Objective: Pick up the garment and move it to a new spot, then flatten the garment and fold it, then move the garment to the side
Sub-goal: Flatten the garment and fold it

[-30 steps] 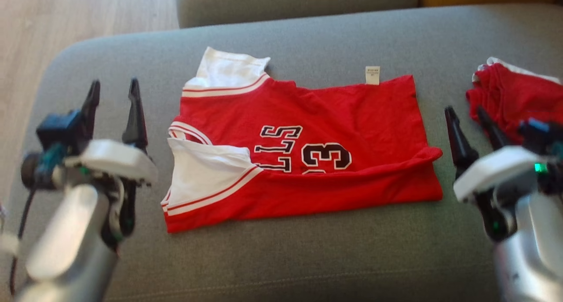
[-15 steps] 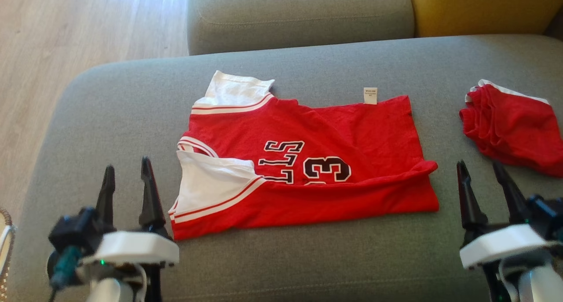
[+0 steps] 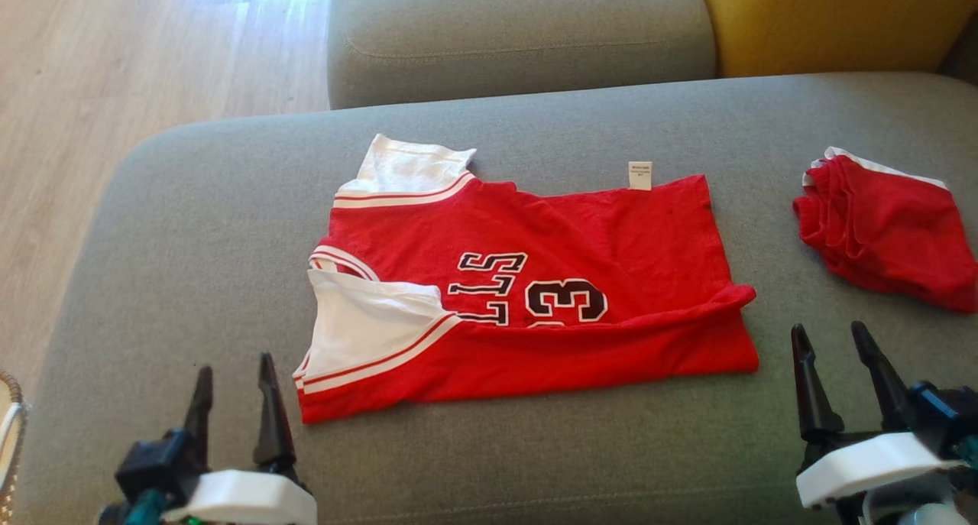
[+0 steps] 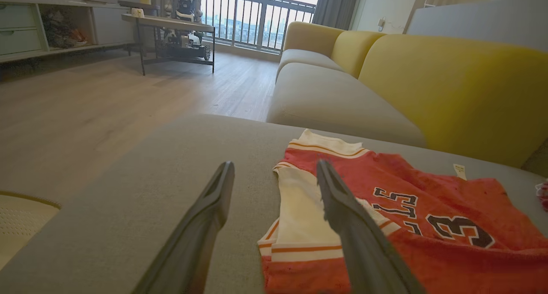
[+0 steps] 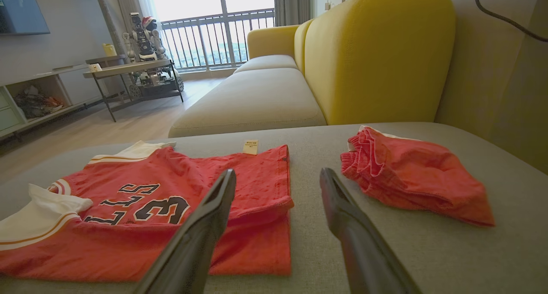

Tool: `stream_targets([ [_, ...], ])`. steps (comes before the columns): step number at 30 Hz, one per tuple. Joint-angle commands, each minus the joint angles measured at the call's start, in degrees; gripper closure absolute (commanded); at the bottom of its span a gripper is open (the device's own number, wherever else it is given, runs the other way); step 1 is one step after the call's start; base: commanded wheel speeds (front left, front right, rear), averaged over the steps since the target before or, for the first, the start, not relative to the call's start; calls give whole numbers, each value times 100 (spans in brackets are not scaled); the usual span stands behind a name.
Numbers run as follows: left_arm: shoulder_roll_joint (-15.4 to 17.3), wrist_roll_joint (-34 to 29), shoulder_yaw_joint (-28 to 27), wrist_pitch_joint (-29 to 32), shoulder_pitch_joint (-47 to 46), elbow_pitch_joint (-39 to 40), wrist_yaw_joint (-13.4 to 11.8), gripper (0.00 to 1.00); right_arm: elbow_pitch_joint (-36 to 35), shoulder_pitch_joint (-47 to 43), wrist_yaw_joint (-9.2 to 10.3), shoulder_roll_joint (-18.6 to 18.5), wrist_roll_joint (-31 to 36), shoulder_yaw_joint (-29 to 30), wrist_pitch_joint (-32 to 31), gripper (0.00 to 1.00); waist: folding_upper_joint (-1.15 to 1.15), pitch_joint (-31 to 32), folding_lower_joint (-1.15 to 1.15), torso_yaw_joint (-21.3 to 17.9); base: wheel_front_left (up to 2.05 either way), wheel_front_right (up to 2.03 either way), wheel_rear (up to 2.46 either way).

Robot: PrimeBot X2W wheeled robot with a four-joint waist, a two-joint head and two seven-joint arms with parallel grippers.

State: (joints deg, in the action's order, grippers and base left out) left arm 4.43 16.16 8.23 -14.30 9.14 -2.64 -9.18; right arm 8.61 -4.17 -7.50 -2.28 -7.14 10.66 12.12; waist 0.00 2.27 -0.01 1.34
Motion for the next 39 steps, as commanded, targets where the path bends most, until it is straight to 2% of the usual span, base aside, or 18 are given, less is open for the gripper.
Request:
stream_targets([
  [1, -45, -51, -195, -69, -259, 116, 30, 0, -171, 224, 1, -61, -20, -152, 70, 0, 0, -13, 1, -15, 0, 0, 0],
  [5, -85, -36, -100, -70, -399, -591, 170, 0, -182, 293, 1, -61, -4, -208, 65, 0, 0, -78, 1, -92, 0, 0, 0],
  [10, -119, 192, -78, -59, -718, -1558, 181, 0, -215, 316, 1, -60, 20, -237, 46, 0, 0, -175, 1, -244, 0, 0, 0],
  [20, -137, 471, -101, -22, -1366, -3012, 100, 0, -339, 386, 1, -60, 58, -292, -11, 0, 0, -413, 1, -577, 0, 0, 0],
  [32, -134, 633, -223, -22, -1939, -3853, 68, 0, -419, 473, 1, -60, 70, -246, -12, 0, 0, -609, 1, -713, 0, 0, 0],
  [39, -139, 681, -156, -30, -2032, -4052, 109, 0, -361, 488, 1, -60, 70, -178, -2, 0, 0, -613, 1, -679, 0, 0, 0],
])
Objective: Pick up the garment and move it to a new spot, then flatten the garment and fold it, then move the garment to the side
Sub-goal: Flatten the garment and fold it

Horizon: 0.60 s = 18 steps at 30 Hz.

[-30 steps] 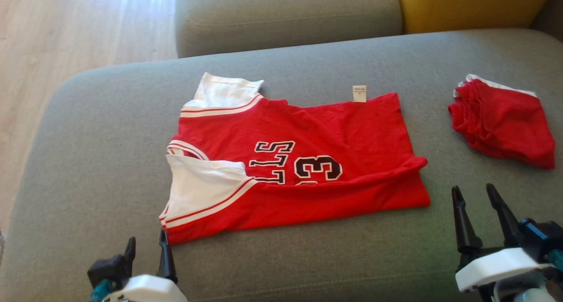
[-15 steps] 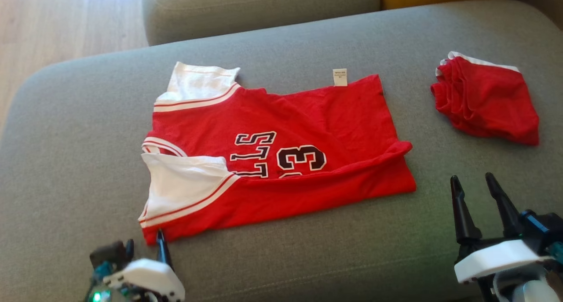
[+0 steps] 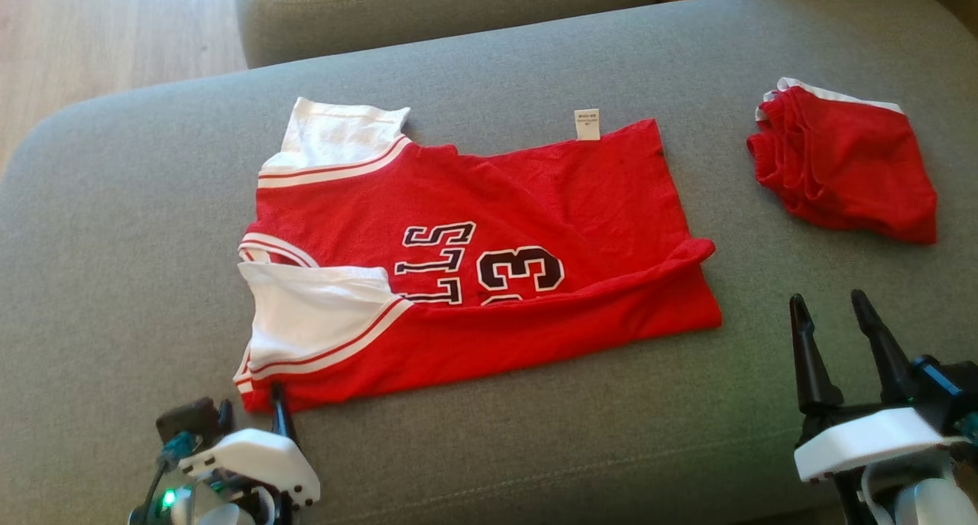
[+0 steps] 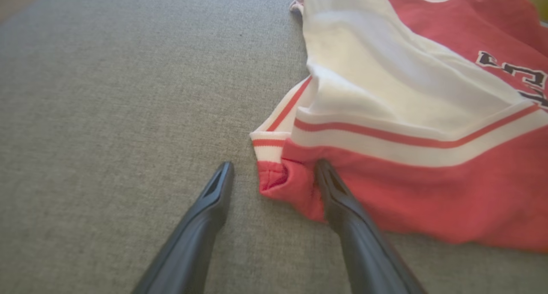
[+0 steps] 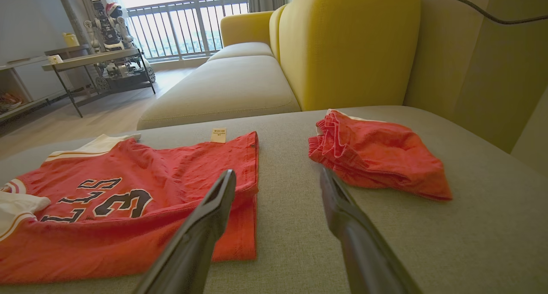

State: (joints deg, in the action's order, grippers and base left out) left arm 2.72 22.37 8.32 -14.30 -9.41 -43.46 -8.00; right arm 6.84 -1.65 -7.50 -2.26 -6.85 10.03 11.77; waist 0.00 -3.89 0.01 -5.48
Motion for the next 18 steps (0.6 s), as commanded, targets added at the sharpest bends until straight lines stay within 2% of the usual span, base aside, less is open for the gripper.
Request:
stream_targets([
  [1, 32, 67, -158, -34, -186, 30, 1, 0, -162, 239, 1, -62, 42, -107, 30, 0, 0, 7, -1, 17, 0, 0, 0],
  [4, 30, 88, -130, -45, -194, 66, 40, 0, -81, 247, 1, -62, 50, -97, 4, 0, 0, 29, -1, 65, 0, 0, 0],
  [5, 29, 106, -119, -48, -193, 98, 76, 24, -51, 252, 1, -62, 45, -93, -5, 0, 0, 38, -1, 83, 0, 0, 0],
  [6, 28, 118, -97, -51, -188, 136, 122, 100, -16, 258, 1, -62, 32, -92, -19, 0, 0, 47, -1, 100, 0, 0, 0],
  [12, 26, 94, -12, -61, -131, 436, 185, 100, 301, 326, 1, -62, -244, -185, -241, 0, 0, 104, -1, 229, 0, 0, 0],
  [18, 25, -3, 72, -66, -4, 964, 155, 100, 998, 611, 1, -62, -1183, -201, -547, 0, 0, 139, -1, 414, 0, 0, 0],
])
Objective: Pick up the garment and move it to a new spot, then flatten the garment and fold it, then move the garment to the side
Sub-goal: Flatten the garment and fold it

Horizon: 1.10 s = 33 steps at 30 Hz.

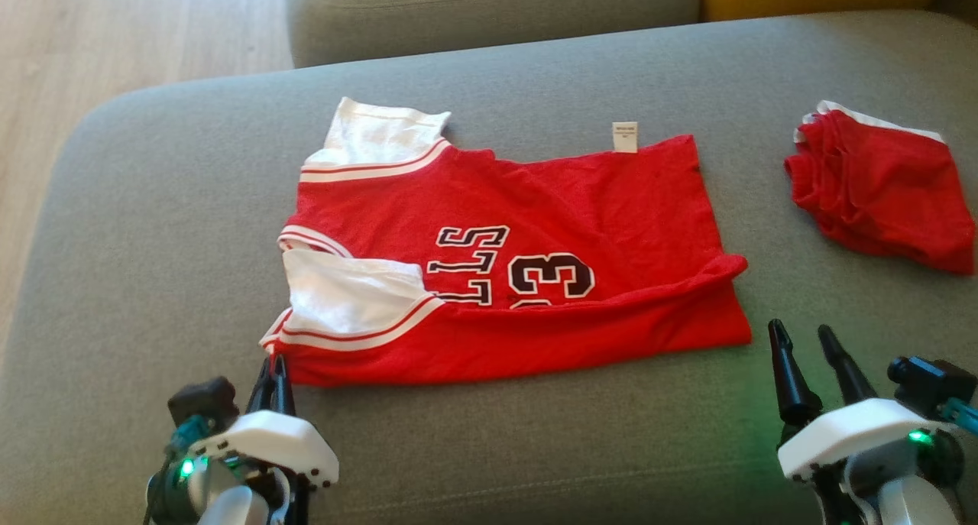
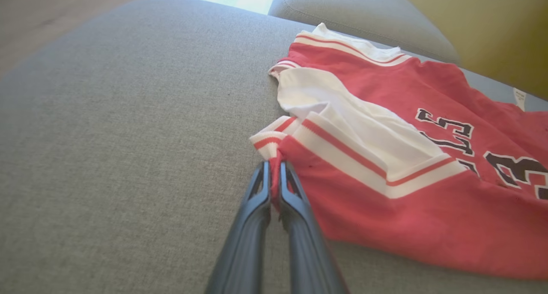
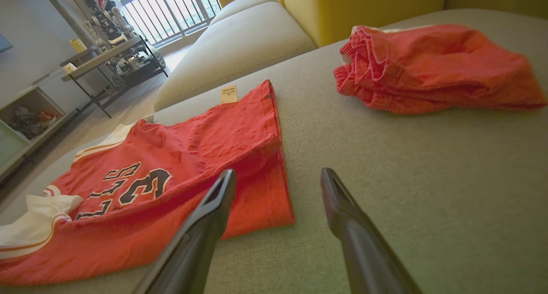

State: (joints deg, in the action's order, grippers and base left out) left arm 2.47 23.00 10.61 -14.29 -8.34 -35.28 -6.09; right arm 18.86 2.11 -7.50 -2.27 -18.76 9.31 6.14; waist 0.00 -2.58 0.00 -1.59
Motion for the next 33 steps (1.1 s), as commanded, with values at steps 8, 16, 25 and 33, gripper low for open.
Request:
stream_targets([
  [8, 57, -184, 98, 50, 120, 668, -39, 100, 1271, 902, 1, -61, -1211, -224, -23, 0, 0, 49, 0, 294, 0, 0, 0],
  [16, 89, -246, 249, 166, 206, 1015, -68, 100, 2616, 1509, 1, -61, -939, 44, 272, 0, 0, -20, 0, 464, 0, 0, 0],
  [25, 103, -275, 349, 225, 196, 1193, -103, 100, 3602, 2045, 1, -61, -895, -98, 549, 0, 0, -124, 0, 542, 0, 0, 0],
  [33, 161, -255, 352, 237, 195, 1217, -152, 100, 4160, 2343, 1, -61, -1057, -418, 731, 100, 0, -129, 0, 524, 0, 0, 0],
])
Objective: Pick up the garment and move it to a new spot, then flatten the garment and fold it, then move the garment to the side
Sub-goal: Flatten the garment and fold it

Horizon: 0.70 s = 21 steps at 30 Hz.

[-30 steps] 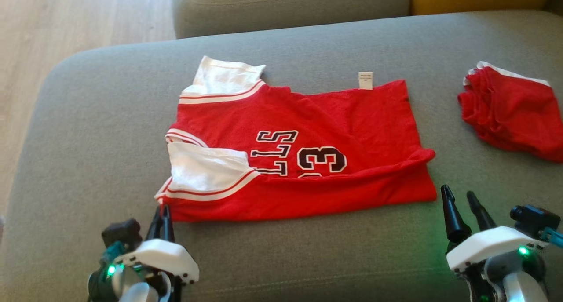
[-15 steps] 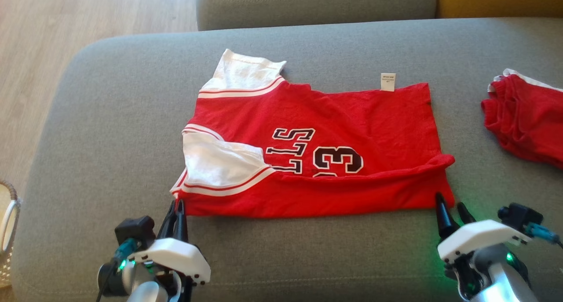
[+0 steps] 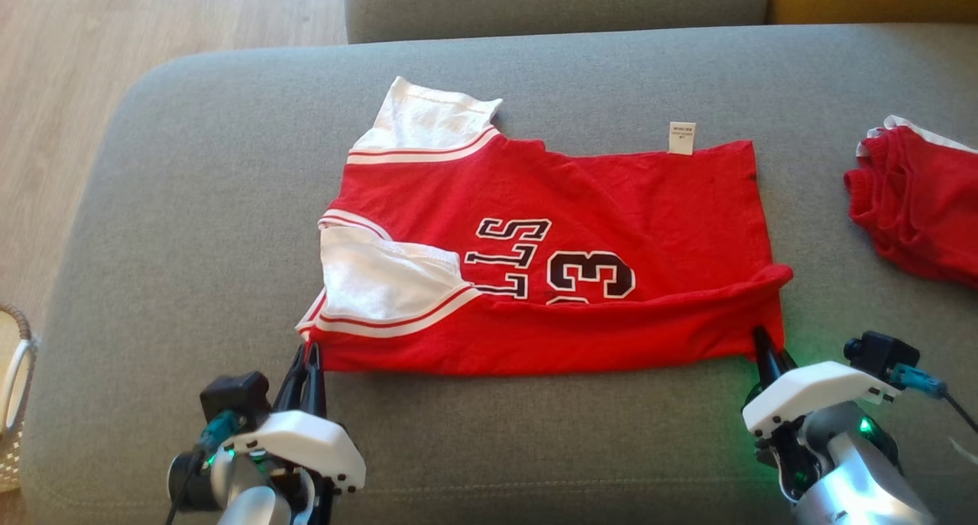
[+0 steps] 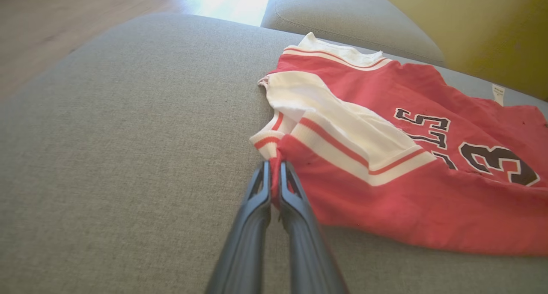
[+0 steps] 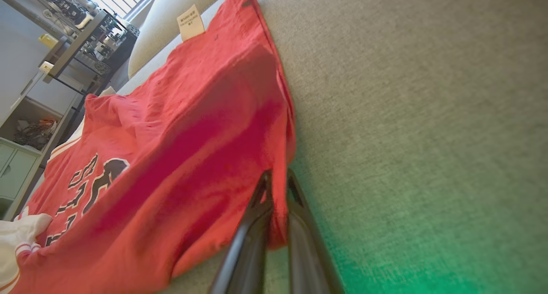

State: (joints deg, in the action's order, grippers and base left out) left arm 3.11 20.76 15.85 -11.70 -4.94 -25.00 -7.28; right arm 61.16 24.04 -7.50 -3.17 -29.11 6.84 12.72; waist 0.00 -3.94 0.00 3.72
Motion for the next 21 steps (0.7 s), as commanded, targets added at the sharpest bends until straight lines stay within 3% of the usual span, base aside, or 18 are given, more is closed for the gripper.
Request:
stream_targets([
  [1, 106, -26, -175, -23, -143, 187, -37, 100, -27, 173, 1, 29, -32, -175, 96, 100, 0, 17, 0, -16, 0, 0, 0],
  [21, 362, 160, -253, -35, 333, 160, -65, 100, 254, 28, 1, 29, 192, 122, 224, 100, 0, 536, 0, -214, 0, 0, 0],
])
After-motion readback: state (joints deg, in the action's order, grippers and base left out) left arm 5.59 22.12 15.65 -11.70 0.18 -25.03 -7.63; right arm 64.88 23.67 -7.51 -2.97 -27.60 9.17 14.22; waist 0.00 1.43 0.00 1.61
